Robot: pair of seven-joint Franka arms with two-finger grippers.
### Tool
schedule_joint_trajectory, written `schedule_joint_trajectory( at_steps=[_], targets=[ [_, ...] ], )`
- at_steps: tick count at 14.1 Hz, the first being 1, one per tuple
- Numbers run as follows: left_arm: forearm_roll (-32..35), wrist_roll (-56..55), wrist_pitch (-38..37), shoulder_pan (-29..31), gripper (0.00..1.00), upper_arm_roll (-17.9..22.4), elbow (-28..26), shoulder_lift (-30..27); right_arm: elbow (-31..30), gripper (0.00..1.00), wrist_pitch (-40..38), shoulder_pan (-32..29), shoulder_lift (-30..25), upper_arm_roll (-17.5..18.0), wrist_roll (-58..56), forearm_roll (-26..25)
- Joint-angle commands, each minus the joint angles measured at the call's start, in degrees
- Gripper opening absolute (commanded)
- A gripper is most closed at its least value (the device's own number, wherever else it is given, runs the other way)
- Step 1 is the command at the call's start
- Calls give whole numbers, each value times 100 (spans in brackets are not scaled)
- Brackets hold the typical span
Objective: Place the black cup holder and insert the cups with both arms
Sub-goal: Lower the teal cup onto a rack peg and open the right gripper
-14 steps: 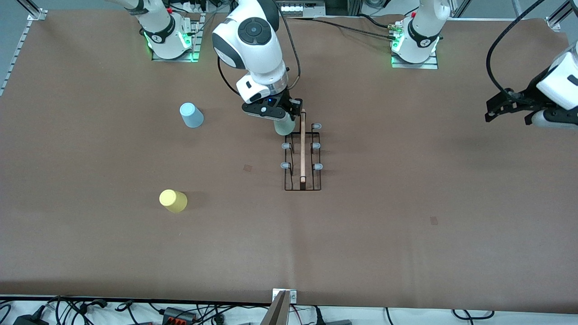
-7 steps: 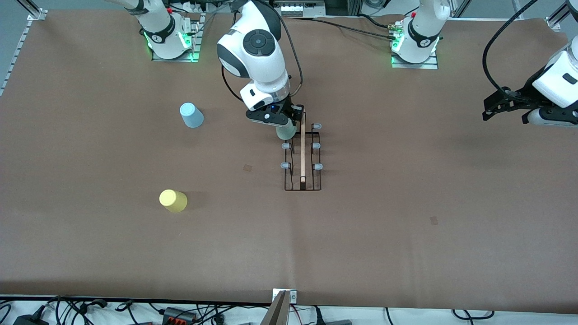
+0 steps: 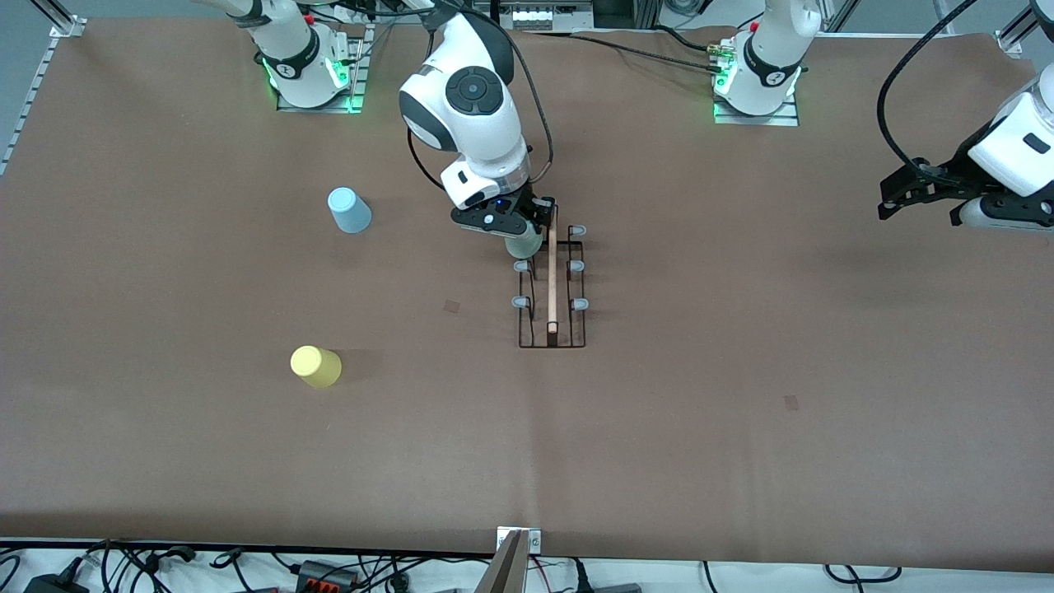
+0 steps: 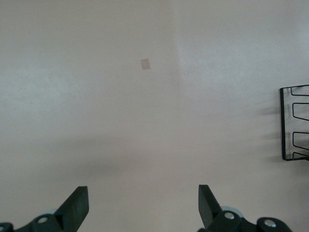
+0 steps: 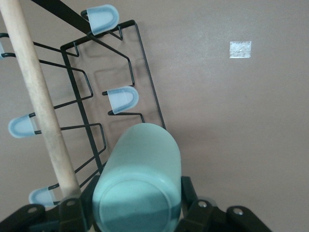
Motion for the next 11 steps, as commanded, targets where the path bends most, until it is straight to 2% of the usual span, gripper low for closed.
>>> schedule_joint_trajectory(
  at_steps=[1,4,6,11],
  targets=[
    [11,69,-72,-21,100,13,44,-41,148,100,-14,90,42,-56,116,-118],
    [11,69,-72,-21,100,13,36,-41,148,100,-49,38,-107,-56,-7,-118],
    [11,69,-72,-21,100,13,44,-41,61,100,-128,2,-300,-318,-268,-127],
    [11,61,-72,-21,100,13,44,-41,25,100,-1015,-980,-661,-513,-2551,-118]
  ],
)
